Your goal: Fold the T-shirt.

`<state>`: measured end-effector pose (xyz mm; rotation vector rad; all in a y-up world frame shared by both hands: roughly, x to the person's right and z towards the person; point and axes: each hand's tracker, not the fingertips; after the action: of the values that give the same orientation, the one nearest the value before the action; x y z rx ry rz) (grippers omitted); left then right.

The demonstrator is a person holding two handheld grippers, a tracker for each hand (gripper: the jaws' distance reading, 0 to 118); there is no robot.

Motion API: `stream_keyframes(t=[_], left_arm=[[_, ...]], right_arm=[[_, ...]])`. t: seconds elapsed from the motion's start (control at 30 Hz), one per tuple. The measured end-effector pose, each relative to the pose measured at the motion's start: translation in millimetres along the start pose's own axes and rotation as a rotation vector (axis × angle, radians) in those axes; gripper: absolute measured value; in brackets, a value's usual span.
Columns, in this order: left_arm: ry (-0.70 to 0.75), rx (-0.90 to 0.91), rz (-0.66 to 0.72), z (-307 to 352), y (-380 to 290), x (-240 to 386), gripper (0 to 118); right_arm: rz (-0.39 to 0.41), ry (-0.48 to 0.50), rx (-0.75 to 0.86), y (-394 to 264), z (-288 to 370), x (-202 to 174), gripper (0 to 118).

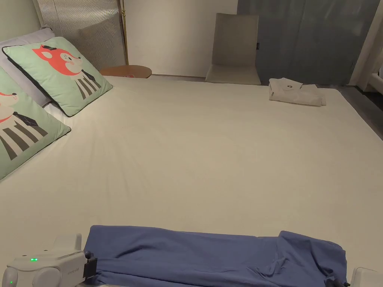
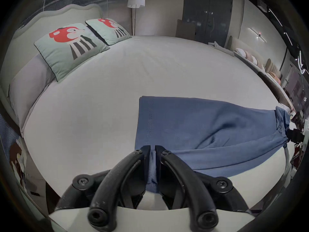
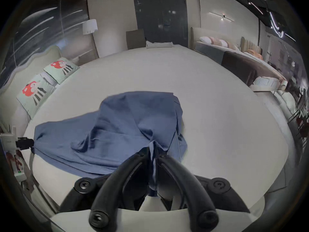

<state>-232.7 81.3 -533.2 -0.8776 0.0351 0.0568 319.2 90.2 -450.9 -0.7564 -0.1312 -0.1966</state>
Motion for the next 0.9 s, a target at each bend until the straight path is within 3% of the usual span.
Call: stream_keyframes(t=[0.03,0.07,0.1,0.13,0.17,0.2,0.37,0.57,0.67,0.7,0.77,0.8,0.83,0.87,0.9], left_arm=[[-0.003,-0.002,0.002,4,4,1,14],[-0.012,0.010,0.019,9,8,1,31],[-0.037,0.034,0.028,13,13,3,54],[-0.073,0.075,0.027,20,19,5,80],[-0.092,0.129,0.026,29,26,10,95],[-0.093,0.175,0.025,36,33,15,105],[-0.125,0.473,0.003,96,70,59,108],[-0.119,0.752,-0.029,133,90,98,108],[-0.072,0.802,-0.048,143,92,117,102],[-0.068,0.812,-0.051,144,91,120,96],[-0.074,0.854,-0.051,145,88,124,61],[-0.073,0.857,-0.054,146,87,125,35],[-0.078,0.863,-0.054,146,86,127,0],[-0.081,0.862,-0.055,145,86,129,0],[-0.086,0.859,-0.055,144,86,129,0]], right_arm=[[-0.010,0.009,0.011,5,5,-2,11],[-0.004,0.009,0.029,9,12,-1,23],[0.018,0.000,0.065,15,17,-5,44],[0.042,-0.007,0.103,22,24,-10,74],[0.056,-0.009,0.154,32,32,-16,94],[0.065,-0.007,0.195,39,40,-21,106],[0.096,0.059,0.381,83,72,-56,110],[0.173,0.032,0.615,106,104,-101,109],[0.186,0.015,0.680,109,111,-114,103],[0.190,0.012,0.694,110,113,-117,97],[0.199,-0.004,0.711,109,106,-119,72],[0.204,-0.005,0.718,109,106,-120,52],[0.209,-0.005,0.726,109,105,-123,17],[0.213,-0.011,0.735,108,104,-126,2],[0.220,-0.011,0.731,109,103,-127,1]])
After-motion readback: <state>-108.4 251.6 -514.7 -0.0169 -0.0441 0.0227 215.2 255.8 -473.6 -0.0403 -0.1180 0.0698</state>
